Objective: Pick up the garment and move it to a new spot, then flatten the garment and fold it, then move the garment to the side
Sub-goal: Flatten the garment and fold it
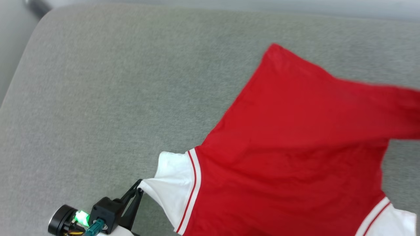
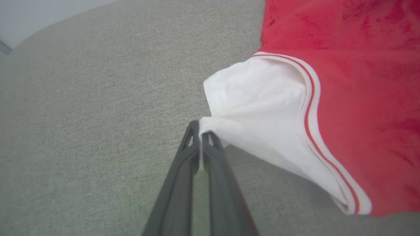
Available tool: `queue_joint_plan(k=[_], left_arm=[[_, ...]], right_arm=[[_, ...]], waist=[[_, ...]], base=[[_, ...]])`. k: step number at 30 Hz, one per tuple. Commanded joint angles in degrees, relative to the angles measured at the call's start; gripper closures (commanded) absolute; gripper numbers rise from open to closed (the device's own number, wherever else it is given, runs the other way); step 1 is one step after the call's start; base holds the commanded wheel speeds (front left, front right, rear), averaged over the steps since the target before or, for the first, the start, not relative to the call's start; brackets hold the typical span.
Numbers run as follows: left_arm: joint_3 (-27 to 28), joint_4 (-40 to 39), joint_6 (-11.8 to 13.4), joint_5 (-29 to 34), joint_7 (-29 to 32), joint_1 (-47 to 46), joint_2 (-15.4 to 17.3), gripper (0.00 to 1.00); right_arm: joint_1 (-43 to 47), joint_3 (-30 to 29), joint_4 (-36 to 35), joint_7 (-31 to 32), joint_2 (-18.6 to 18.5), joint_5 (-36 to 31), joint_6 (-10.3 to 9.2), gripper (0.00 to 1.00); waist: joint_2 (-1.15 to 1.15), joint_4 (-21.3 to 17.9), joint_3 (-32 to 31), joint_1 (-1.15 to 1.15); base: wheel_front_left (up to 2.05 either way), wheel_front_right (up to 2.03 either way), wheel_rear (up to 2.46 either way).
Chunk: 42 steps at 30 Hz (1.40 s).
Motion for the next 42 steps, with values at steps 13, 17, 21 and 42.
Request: queue_joint_plan(k=[13,17,21,42], left_arm=[[1.2,-0.7,0.9,-1.5,-0.3,4.1,2.3,1.00],[1.5,-0.7,0.8,-1.7,-0.4,4.5,2.3,1.00],[1.8,-0.5,0.8,-1.8,-0.4,4.4,2.2,1.00],[1.0,-0.5,-0.7,0.6,0.1,1.1,-0.2,1.00]], right_arm=[[36.0,2.3,0.2,-16.2,-9.6,8.6,-0.04,1.00],[45.1,2.5,1.6,-21.4,-7.7,10.1,-0.04,1.00],[49.9,1.5,1.8,-24.7,-5.4,9.2,-0.04,1.00],[30.2,-15.9,-14.5,-14.3,-9.0,4.6,-0.04,0.00]], waist=[[0.00,-7.6,-5.9,0.00],[0.00,-8.3,-5.8,0.00],[0.00,-9.0,-5.6,0.00],[0.00,-5.9,-3.2,0.00]], base=[[0.00,0.00,0.00],[0.00,0.00,0.00],[0.00,0.00,0.00],[0.00,0.00,0.00]])
